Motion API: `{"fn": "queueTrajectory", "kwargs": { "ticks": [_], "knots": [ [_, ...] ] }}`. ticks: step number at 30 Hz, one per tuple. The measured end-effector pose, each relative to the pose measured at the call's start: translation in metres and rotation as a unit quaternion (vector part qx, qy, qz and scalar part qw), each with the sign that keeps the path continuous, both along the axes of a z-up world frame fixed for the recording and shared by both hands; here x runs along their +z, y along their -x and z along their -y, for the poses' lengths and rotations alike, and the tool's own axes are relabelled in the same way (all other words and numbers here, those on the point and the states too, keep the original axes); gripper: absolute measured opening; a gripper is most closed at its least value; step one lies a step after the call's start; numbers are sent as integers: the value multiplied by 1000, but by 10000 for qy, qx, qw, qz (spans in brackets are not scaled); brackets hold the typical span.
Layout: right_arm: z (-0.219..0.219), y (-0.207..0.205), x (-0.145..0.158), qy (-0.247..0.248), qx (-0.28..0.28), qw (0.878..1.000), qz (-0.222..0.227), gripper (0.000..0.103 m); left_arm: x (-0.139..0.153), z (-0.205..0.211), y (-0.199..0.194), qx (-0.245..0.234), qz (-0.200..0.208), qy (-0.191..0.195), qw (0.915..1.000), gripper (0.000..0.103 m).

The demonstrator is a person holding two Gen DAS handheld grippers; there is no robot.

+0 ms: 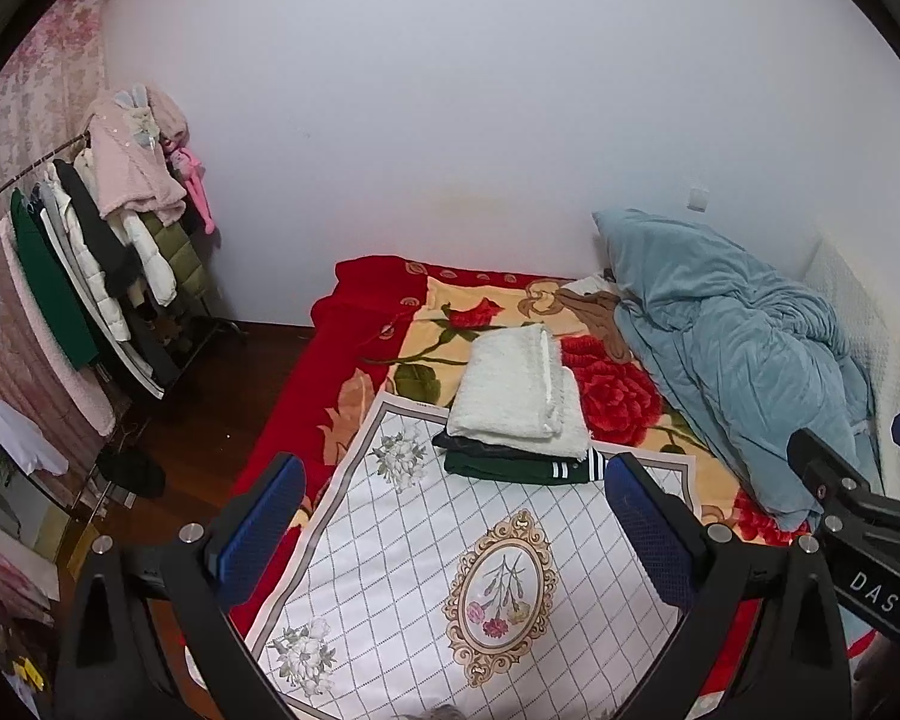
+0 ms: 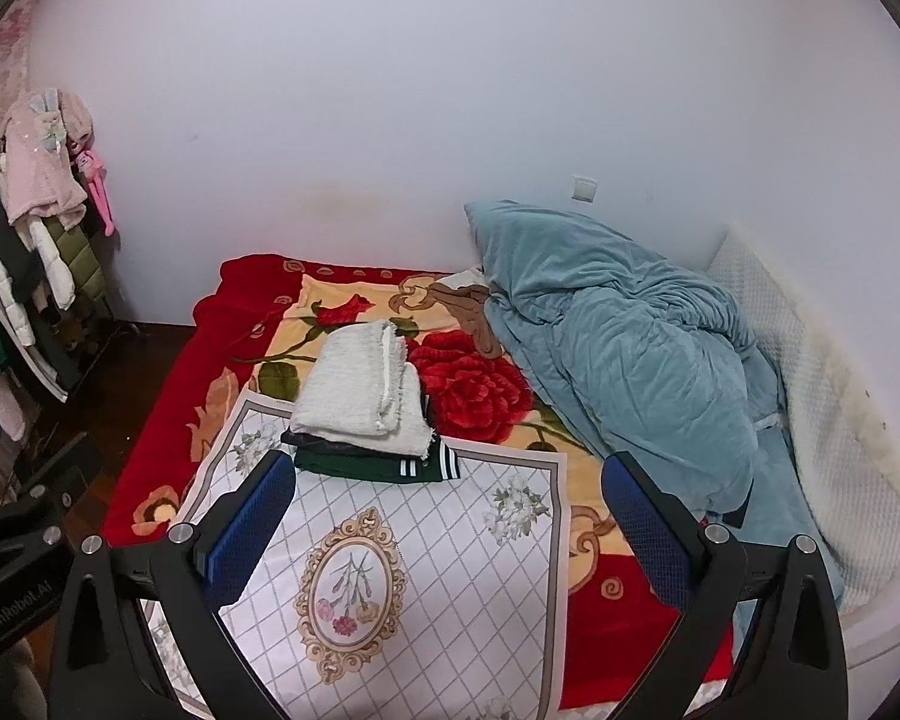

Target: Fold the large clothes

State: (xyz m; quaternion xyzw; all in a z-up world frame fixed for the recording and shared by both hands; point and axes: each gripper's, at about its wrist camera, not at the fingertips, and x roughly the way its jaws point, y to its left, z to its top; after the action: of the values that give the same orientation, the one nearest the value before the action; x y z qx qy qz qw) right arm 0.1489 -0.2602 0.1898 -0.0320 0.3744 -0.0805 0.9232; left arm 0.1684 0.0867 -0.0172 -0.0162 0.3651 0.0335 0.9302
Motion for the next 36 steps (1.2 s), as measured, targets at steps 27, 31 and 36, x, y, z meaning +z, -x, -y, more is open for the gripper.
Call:
{"fn": "queueTrajectory", "kwargs": {
  "ticks": [27,31,36],
  "knots": [
    [7,-7,8,-32,143,9998,97,103,12,-3,9,40,148,40,9999,102],
    [10,-10,9,-34,161,9998,99,103,12,-3,9,41,141,41,9999,102],
    [9,-6,10,-81,171,9998,57,103,17,-3,10,47,174,51,9998,102]
  ]
}}
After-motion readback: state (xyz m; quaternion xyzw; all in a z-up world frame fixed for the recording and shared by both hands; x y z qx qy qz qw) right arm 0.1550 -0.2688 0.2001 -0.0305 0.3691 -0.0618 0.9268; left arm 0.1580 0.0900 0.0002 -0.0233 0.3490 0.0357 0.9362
